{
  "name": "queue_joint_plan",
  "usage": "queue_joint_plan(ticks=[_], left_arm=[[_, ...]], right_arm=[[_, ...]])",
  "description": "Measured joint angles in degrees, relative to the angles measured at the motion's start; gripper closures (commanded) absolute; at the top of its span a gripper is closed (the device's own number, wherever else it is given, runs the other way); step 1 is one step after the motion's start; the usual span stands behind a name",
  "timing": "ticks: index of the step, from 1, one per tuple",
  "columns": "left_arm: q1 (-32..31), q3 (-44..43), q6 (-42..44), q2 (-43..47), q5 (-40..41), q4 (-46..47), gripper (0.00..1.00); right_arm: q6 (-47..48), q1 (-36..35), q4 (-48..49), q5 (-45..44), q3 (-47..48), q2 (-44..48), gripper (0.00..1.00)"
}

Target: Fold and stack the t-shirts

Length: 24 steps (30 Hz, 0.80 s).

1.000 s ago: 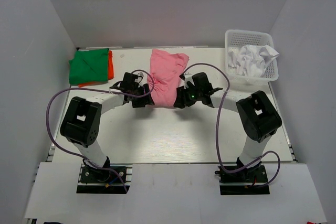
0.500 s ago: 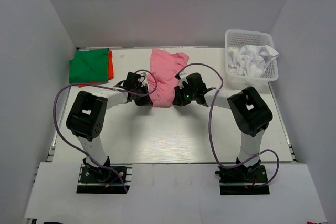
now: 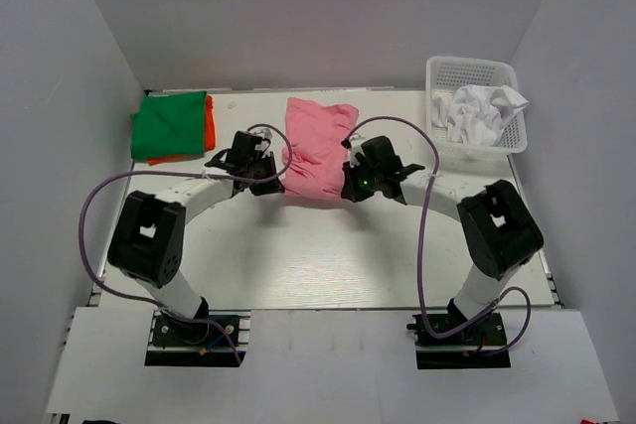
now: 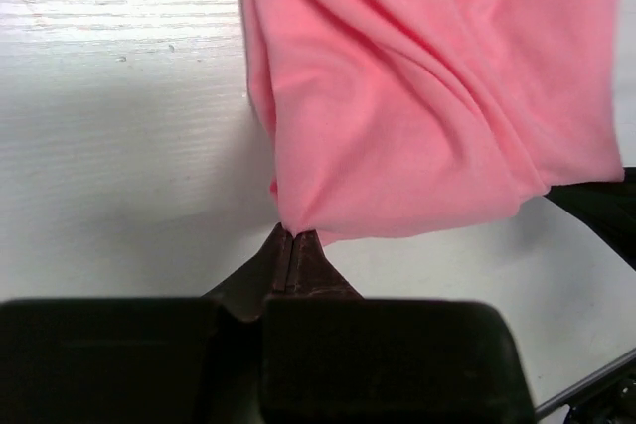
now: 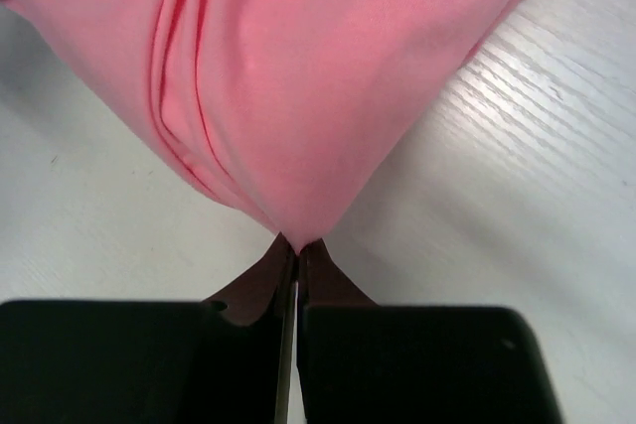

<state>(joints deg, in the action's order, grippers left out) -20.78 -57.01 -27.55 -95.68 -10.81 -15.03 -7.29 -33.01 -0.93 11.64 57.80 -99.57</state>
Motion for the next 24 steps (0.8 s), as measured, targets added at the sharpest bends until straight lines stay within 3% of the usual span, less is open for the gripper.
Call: queue_joint_plan(ticks=[6, 17, 18, 19, 20, 21, 22, 24], left_arm=[[-0.4, 2.8, -0.6, 6.5, 0.7, -0.8, 1.0], [-1.3, 14.7, -3.8, 6.8, -4.8, -2.4, 0.99], [-1.4, 14.7, -4.0, 6.8, -4.8, -2.4, 0.93], [-1.6, 14.7, -4.0, 6.8, -4.8, -2.5, 0.71], [-1.7, 14.7, -3.8, 6.9, -4.8, -2.9, 0.56], [-1.8, 14.6, -4.2, 7.0, -5.2, -3.5, 0.39], [-1.9, 14.2, -4.4, 7.7, -5.0, -4.3, 0.1], [-2.1, 13.3, -4.6, 10.1, -4.1, -6.6, 0.0]], right_arm=[[-0.3, 0.1, -2.1, -1.2, -3.0, 3.5, 1.0], [-3.0, 0.1, -3.1, -1.2, -9.4, 4.2, 0.99], [-3.1, 0.1, -3.1, -1.1, -9.7, 4.4, 0.99], [-3.1, 0.1, -3.1, -1.1, -9.9, 4.6, 0.95], [-3.2, 0.1, -3.1, -1.0, -10.0, 4.7, 0.9], [-3.1, 0.1, -3.5, -1.1, -10.0, 4.9, 0.73], [-3.1, 0.2, -4.1, -1.3, -10.0, 5.2, 0.69], [-2.6, 0.3, -5.9, -1.9, -10.1, 6.5, 0.6]])
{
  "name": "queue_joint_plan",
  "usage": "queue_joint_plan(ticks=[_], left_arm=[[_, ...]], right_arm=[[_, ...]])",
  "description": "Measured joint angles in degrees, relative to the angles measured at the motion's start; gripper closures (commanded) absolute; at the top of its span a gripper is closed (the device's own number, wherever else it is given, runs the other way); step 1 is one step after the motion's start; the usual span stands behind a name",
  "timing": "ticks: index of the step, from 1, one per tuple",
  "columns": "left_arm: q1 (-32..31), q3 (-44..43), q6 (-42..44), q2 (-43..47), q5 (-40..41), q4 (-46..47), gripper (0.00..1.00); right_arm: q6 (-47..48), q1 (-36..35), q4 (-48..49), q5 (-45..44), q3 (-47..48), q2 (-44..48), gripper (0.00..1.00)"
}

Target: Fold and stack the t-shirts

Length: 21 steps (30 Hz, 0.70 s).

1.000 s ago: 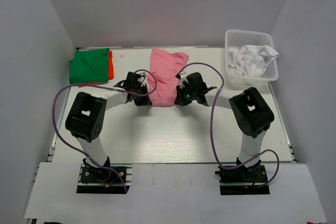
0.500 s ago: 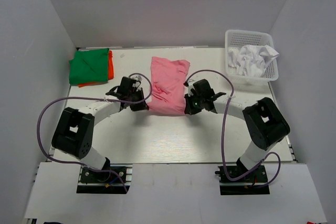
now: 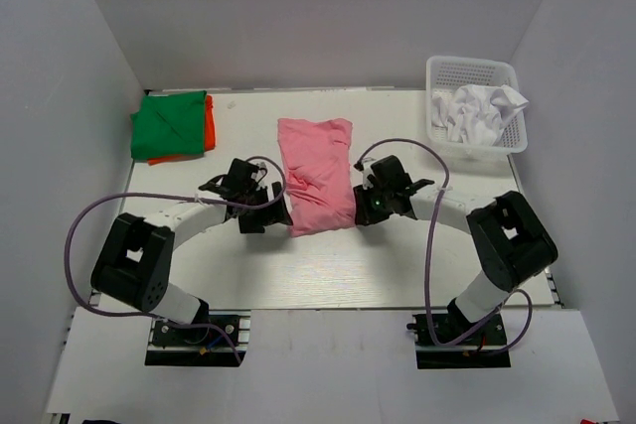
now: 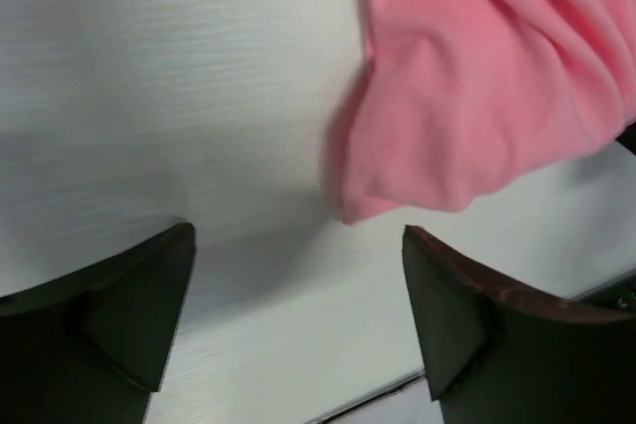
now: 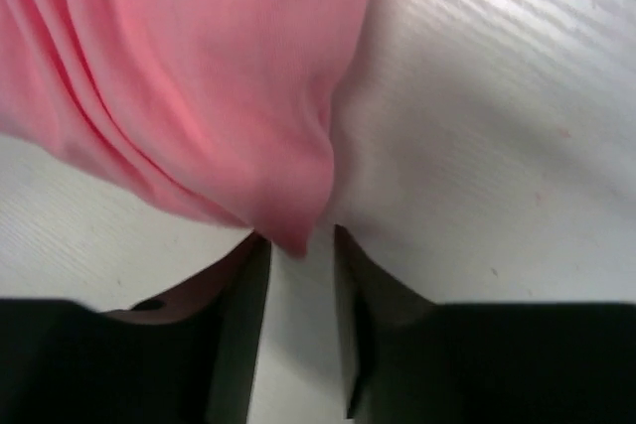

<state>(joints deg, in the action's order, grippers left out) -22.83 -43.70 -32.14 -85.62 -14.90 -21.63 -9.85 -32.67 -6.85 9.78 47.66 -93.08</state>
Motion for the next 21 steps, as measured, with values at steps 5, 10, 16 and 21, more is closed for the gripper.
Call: queue_joint_plan(ticks=[5, 10, 16, 21], left_arm=[[-0.2, -1.7, -0.4, 5.0, 5.2, -3.6, 0.0], [0.2, -6.2, 0.5, 4.1, 8.1, -0.4, 0.02], [0.9, -20.7, 3.1, -11.9, 10.8, 2.7, 0.22], [1.0, -28.4, 5.1, -23.1, 10.9, 2.4, 0.46]], right_arm=[[2.2, 0.3, -4.0, 0.5, -0.4, 4.7, 0.36], [3.4, 0.4, -4.5, 1.5, 4.3, 5.7, 0.33], [2.8, 0.6, 0.0, -1.6, 12.8, -0.1, 0.38], [2.3, 1.2, 1.5, -3.8, 20.8, -9.2, 0.44]])
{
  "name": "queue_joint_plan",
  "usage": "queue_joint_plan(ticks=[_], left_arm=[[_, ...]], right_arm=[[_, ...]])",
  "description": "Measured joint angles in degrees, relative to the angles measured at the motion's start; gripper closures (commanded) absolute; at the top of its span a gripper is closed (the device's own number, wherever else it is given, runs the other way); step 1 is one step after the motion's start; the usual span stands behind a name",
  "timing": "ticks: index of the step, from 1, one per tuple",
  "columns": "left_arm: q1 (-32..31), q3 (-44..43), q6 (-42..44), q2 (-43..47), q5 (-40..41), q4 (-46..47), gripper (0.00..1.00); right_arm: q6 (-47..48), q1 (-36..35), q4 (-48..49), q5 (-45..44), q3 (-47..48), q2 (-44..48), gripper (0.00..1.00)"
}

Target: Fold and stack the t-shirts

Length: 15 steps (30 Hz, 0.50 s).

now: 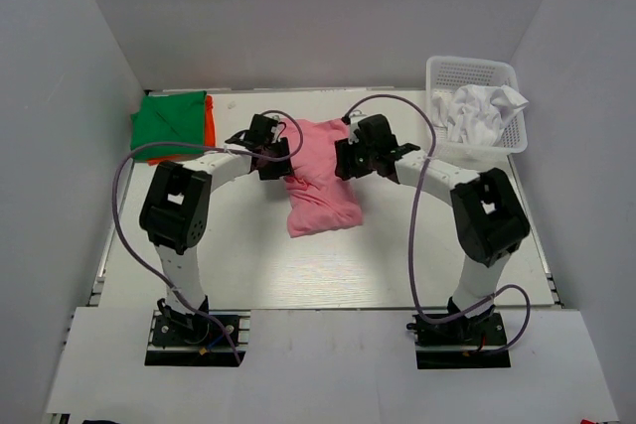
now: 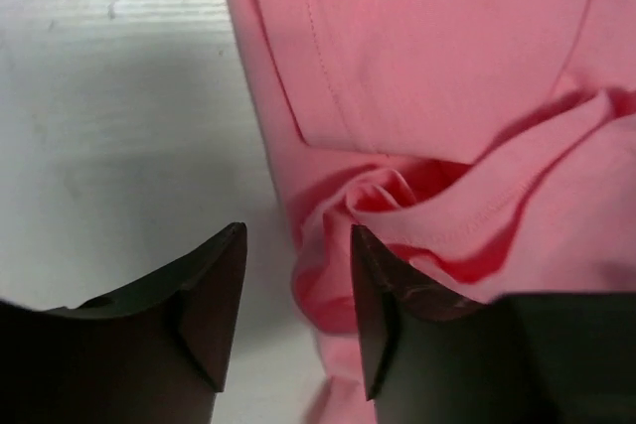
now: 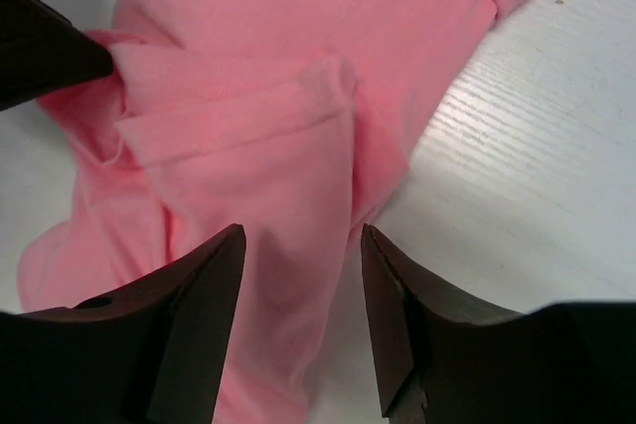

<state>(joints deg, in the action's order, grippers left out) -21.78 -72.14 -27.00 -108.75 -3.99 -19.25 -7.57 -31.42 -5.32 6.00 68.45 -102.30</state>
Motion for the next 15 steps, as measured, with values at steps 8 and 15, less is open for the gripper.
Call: queue_joint_plan(ticks=[8, 15], left_arm=[[0.0, -3.4, 1.6, -4.7, -2.4, -1.9, 1.0], [0.0, -3.8, 1.6, -3.2, -3.5, -2.7, 1.0]], right_arm=[[-1.5, 0.9, 0.8, -1.1, 4.2, -7.4, 1.0], [-3.6, 1.5, 2.6, -1.0, 4.0, -7.6, 1.0]])
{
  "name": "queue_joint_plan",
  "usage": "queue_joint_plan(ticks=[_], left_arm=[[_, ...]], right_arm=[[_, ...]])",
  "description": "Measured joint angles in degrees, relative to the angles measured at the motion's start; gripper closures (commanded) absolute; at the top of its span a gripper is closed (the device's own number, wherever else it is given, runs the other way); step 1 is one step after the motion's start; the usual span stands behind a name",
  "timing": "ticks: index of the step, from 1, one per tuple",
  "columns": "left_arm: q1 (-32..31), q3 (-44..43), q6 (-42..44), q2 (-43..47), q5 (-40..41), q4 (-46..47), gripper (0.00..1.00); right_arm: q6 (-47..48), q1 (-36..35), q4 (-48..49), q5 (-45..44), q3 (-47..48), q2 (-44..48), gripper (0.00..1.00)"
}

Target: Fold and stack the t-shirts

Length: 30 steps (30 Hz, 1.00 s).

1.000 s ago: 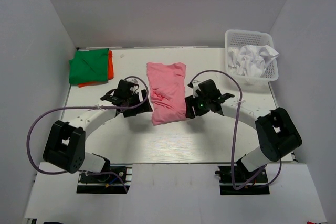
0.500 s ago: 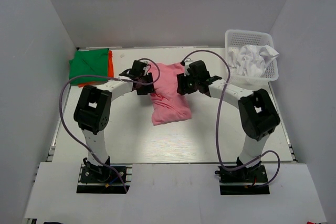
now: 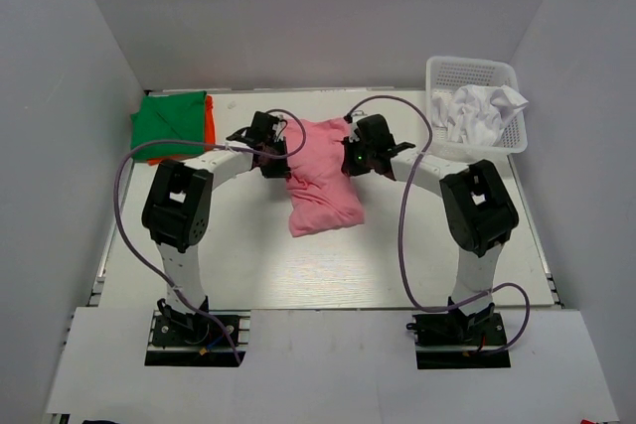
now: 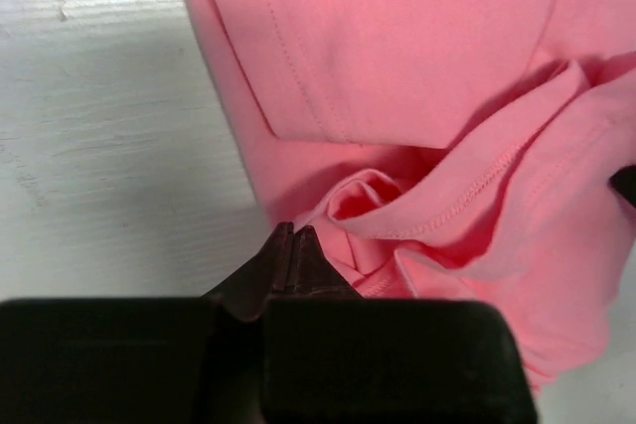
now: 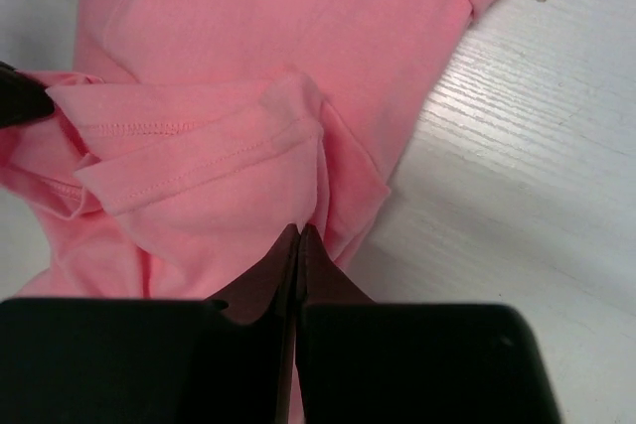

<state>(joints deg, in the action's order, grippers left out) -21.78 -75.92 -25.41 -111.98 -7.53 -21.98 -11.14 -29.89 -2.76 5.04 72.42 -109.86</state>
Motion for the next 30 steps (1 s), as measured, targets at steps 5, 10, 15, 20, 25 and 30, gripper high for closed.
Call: queue_joint_plan(ticks=[5, 10, 15, 20, 25, 30], left_arm=[[0.0, 0.0, 0.0, 3.1, 0.5, -0.2, 1.0], [0.0, -1.7, 0.0, 4.0, 1.6, -0.7, 1.0], [0.0, -7.6, 0.1, 1.6, 4.0, -1.9, 1.0], [0.0, -14.9, -0.4, -5.8, 6.9, -4.2, 1.0], [0.7, -22.7, -1.7, -15.6, 9.6, -8.7, 0.88], [1.8, -26.9, -2.6, -17.1, 10.3, -11.0, 0.43]], right_arm=[[-0.7, 0.5, 2.6, 0.0, -3.5, 4.2, 1.0], [-0.9, 1.3, 5.5, 0.3, -4.0, 6.5, 1.0], [-1.5, 2.6, 6.1, 1.4, -3.3, 4.7, 1.0], [-1.6, 4.0, 6.3, 3.2, 0.4, -1.7, 1.0], [-2.0, 4.8, 6.1, 4.3, 3.3, -6.9, 0.71], [-0.6, 5.4, 4.7, 4.5, 6.4, -8.8, 0.1]])
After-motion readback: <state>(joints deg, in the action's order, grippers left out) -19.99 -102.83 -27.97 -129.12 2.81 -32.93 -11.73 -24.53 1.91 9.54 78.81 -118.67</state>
